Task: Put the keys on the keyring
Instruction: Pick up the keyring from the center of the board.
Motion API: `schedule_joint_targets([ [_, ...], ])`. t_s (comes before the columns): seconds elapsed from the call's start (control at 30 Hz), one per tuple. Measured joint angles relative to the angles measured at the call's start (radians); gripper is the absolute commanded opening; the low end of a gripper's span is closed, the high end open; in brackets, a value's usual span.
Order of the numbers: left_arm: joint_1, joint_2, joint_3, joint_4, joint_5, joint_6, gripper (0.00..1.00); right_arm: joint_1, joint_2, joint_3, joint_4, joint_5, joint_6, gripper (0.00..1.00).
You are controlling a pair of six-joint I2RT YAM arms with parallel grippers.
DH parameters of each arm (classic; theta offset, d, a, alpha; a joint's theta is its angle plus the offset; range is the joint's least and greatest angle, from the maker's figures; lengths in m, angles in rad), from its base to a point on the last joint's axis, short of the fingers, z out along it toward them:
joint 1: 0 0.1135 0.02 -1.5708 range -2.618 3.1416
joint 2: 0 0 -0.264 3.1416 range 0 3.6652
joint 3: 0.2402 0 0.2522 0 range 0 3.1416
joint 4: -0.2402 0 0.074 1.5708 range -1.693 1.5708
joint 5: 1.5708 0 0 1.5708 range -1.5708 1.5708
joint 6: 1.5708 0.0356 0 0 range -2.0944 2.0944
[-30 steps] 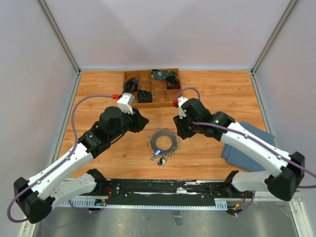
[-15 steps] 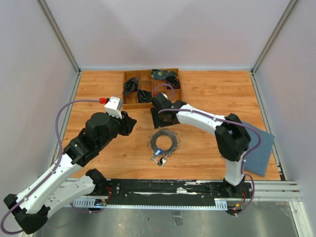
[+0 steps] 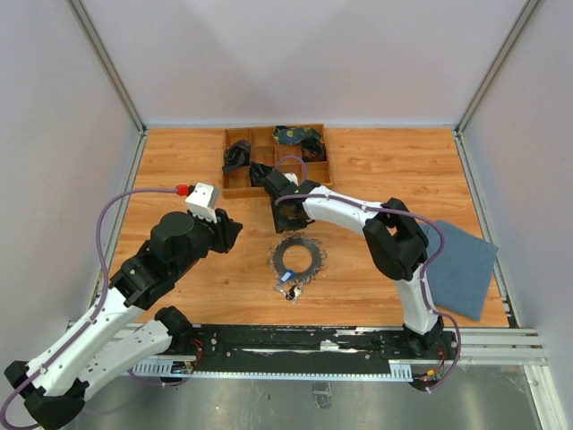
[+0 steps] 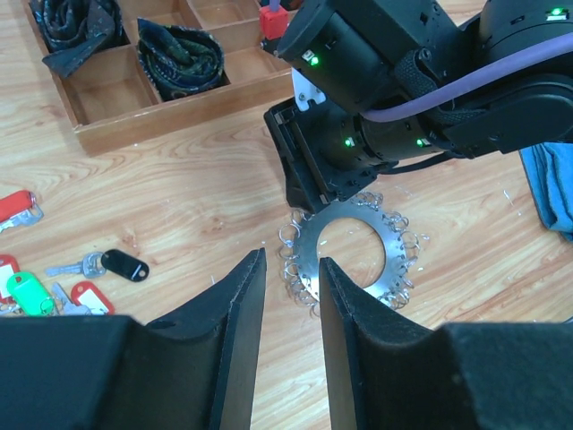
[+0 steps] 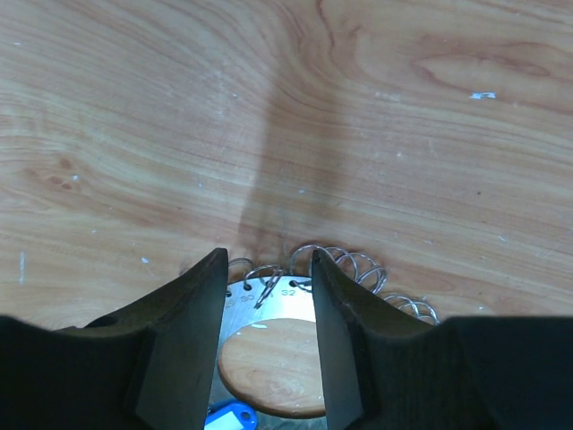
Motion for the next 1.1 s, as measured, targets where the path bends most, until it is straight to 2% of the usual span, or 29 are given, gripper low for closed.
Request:
schedule_joint_targets([
  [0.3,0.0,-0.006,-0.005,0.0,0.0,0.003,0.36,0.009,0.008,0.006,-0.04,0.033,0.002,0.27],
  [0.6,0.0,-0.006,-0.005,-0.001,0.0,0.004,0.36,0.014,0.008,0.006,-0.04,0.022,0.004,0.21],
  [0.9,0.0,-0.002,-0.005,-0.001,-0.002,0.003,0.36,0.014,0.01,0.006,-0.04,0.014,0.003,0.02],
  [1.1,0.0,0.02,-0.005,-0.001,-0.019,-0.013,0.36,0.014,0.005,-0.013,-0.028,0.013,-0.003,0.01],
])
